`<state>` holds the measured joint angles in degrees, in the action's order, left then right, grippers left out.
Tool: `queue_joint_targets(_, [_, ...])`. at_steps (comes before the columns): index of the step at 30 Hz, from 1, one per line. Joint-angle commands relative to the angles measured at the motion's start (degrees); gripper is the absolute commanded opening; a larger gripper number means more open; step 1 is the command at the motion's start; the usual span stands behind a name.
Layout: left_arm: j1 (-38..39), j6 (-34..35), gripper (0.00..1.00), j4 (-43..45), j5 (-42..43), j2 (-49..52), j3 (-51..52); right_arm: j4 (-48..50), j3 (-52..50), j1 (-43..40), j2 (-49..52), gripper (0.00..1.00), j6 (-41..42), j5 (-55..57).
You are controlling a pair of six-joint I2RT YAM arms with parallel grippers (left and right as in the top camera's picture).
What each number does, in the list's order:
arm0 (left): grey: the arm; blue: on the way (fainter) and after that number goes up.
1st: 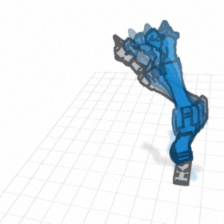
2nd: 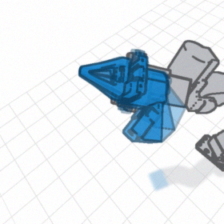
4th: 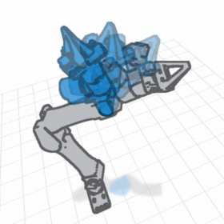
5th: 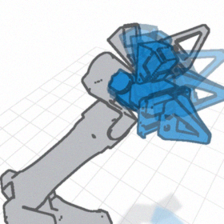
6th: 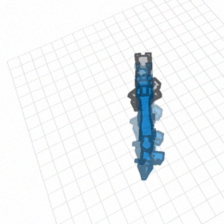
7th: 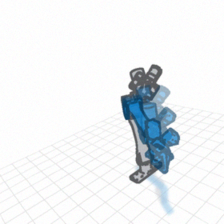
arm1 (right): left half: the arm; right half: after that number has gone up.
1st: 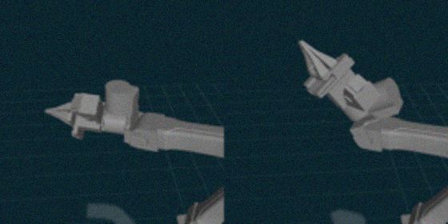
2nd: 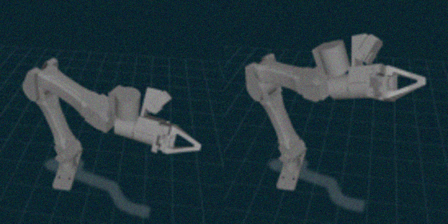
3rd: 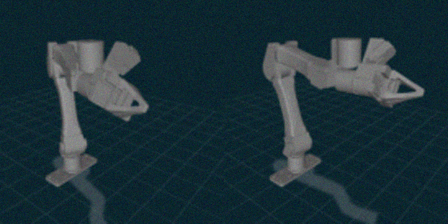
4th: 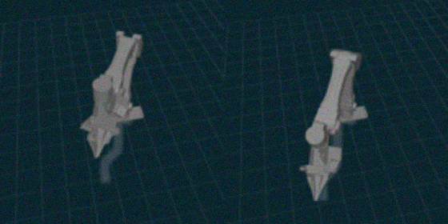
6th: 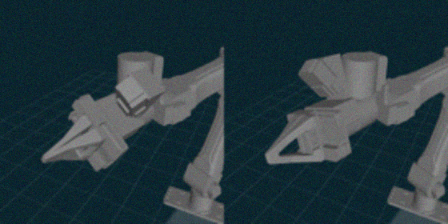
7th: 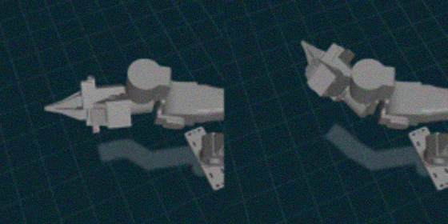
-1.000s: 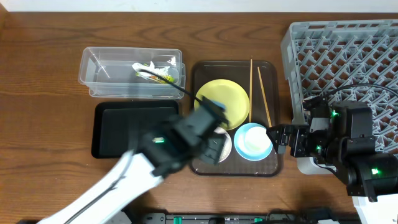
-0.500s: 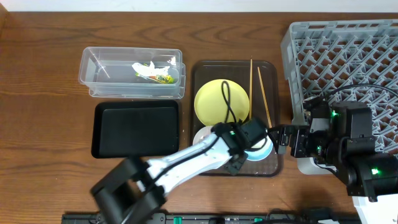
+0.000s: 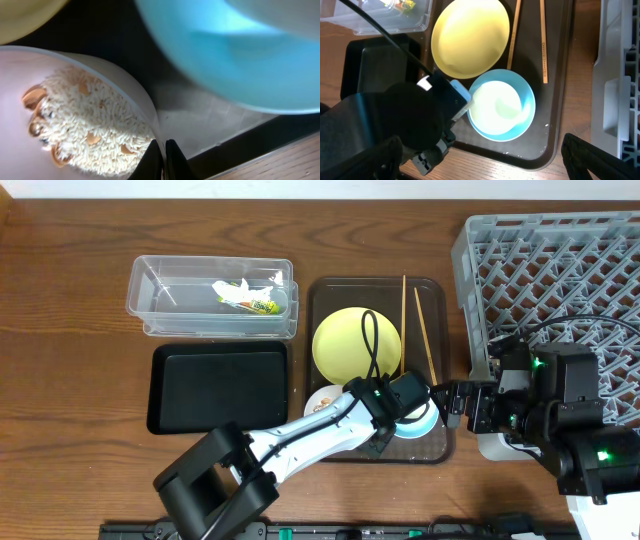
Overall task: Sort waste into correct bins and load items into the dishwasher rack
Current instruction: 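Grasp rim of pink rice bowl with left gripper, then move bowl over black tray and tip rice out with left gripper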
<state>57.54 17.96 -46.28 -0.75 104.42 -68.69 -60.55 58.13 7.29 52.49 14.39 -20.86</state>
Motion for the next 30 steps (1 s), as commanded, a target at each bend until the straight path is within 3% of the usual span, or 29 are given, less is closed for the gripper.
queue_joint_targets(1, [-0.98, 0.59, 0.06, -1.44, -2.67, -2.54, 0.22, 0.22, 0.90, -1.01, -0.09, 0.99, -0.74, -0.35])
queue_joint_targets(9, [-7.61, 1.97, 0.06, -6.45, -3.15, -14.19, 0.22, 0.50, 0.90, -1.01, -0.09, 0.99, -0.74, -0.37])
queue_joint_targets(16, [-20.90, 5.07, 0.07, -10.54, -1.92, -28.37, 0.22, 0.48, 0.90, -1.01, -0.09, 0.98, -0.72, -0.39])
queue_joint_targets(19, [-30.27, 4.46, 0.06, -11.08, 6.05, -31.63, 0.22, 0.33, 0.90, -1.01, -0.09, 0.99, -0.72, -0.37])
queue_joint_targets(26, [-48.19, -4.55, 0.06, -10.80, 26.75, -31.32, 2.69, -0.35, 0.90, -1.01, -0.09, 0.99, -0.72, -0.37])
queue_joint_targets(30, [-54.99, -10.29, 0.14, -6.38, 37.09, -31.23, 7.87, -0.55, 0.90, -1.01, -0.09, 0.99, -0.74, -0.37])
